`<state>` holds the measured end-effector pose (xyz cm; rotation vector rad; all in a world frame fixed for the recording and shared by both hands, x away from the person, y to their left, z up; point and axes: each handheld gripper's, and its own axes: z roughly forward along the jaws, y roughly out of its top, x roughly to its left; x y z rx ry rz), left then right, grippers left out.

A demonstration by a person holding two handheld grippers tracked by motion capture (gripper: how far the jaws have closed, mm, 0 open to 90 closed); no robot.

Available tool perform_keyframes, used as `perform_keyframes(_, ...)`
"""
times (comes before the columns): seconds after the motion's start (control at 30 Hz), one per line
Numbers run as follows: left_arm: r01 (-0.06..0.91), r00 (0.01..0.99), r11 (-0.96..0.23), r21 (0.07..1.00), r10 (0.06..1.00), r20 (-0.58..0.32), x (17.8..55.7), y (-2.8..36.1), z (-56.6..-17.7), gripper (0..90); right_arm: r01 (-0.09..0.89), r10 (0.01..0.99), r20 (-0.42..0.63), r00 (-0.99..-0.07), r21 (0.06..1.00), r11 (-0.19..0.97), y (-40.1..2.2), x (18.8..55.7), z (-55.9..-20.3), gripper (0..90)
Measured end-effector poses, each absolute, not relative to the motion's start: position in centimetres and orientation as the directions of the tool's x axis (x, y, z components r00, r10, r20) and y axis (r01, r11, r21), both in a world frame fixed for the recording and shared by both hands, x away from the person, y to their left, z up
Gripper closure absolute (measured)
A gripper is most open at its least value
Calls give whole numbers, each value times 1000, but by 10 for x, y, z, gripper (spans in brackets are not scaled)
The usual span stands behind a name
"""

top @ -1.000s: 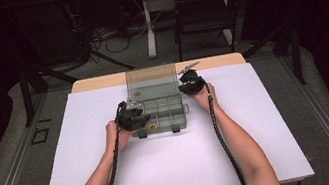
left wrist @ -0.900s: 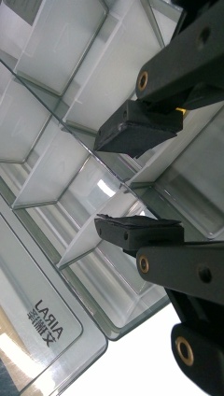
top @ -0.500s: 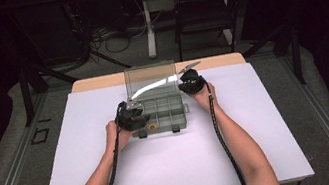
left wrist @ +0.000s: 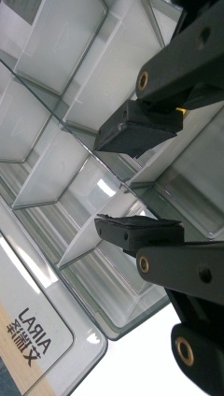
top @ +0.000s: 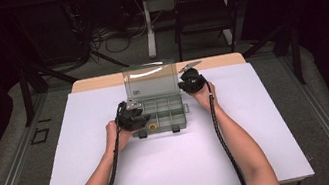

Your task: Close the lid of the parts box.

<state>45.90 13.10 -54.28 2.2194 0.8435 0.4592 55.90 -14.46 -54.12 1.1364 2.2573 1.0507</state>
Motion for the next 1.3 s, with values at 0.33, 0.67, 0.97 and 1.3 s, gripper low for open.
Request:
perform_keyframes(0.33, 435, 723, -535, 724, 687, 74, 459, 131, -543, 570, 491, 805, -22, -593, 782, 383, -145, 557, -538, 900)
perform_keyframes(0.67, 436, 721, -533, 725, 689, 73, 459, 131, -543, 570, 477, 803, -28, -595, 792, 381, -146, 556, -535, 900)
perform_keyframes(0.97, 436, 720, -531, 727, 690, 72, 459, 131, -543, 568, 461, 802, -38, -597, 801, 381, -146, 555, -533, 900)
perform_keyframes(1.3, 436, 720, -530, 727, 690, 72, 459, 131, -543, 568, 441, 799, -51, -599, 812, 382, -146, 553, -529, 900)
